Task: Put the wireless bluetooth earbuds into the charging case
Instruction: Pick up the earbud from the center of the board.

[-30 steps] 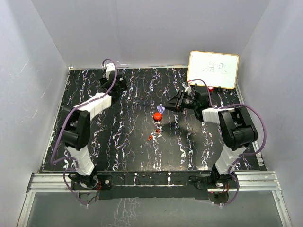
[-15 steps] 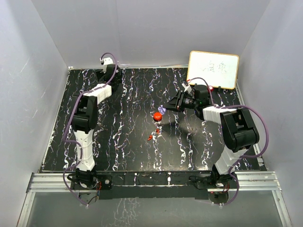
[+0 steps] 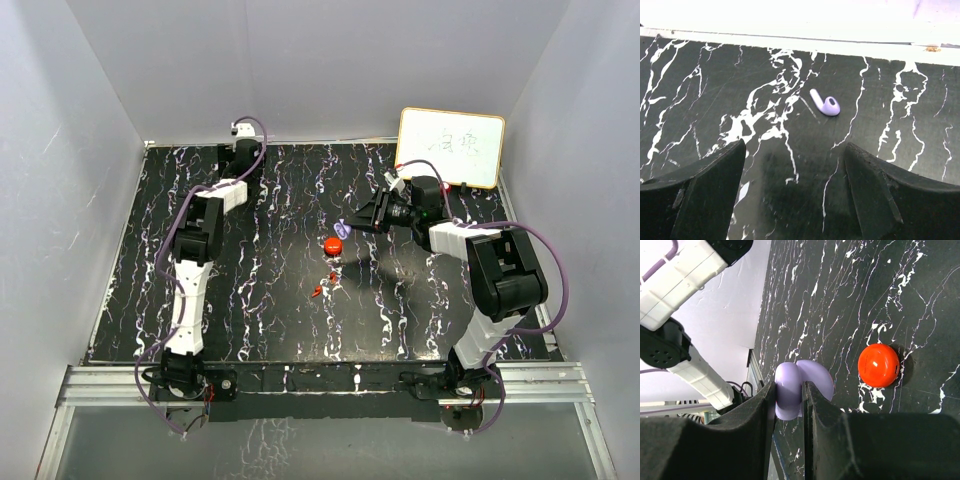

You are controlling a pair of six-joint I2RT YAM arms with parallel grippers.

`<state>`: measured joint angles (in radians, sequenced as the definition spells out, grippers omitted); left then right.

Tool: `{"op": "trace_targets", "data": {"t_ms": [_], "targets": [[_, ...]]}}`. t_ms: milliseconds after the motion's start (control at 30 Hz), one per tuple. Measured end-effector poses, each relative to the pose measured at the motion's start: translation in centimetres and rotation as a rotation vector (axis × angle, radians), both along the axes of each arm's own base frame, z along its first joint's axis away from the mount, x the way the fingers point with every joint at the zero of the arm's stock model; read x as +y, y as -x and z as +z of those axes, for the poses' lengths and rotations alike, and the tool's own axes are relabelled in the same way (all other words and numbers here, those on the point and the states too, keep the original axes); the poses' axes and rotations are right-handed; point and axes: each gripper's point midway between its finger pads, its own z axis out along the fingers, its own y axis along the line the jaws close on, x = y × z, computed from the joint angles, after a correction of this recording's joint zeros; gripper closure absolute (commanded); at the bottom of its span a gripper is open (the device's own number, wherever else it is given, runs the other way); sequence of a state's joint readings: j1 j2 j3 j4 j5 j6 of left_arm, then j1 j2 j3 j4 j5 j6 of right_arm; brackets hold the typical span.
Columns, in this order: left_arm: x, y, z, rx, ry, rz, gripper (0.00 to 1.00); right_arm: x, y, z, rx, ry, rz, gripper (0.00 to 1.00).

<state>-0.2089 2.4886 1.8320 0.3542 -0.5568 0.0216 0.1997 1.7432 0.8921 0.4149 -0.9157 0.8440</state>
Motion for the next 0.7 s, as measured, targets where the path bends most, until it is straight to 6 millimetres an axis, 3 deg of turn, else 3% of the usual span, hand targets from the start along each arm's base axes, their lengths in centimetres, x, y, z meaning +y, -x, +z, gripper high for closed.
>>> {"op": "trace_targets", "data": {"t_ms": [400, 700], "targets": [[-0.3, -4.0, -0.3, -0.062, -0.085, -0.056, 0.23, -0.1, 0.0, 0.1, 0.0, -0.003, 0.002, 1.0], [-0.2, -5.5, -0.6, -0.106, -0.065, -0.066, 0.33, -0.1, 0.0, 0.2, 0.016, -0.012, -0.004, 1.0]]}}
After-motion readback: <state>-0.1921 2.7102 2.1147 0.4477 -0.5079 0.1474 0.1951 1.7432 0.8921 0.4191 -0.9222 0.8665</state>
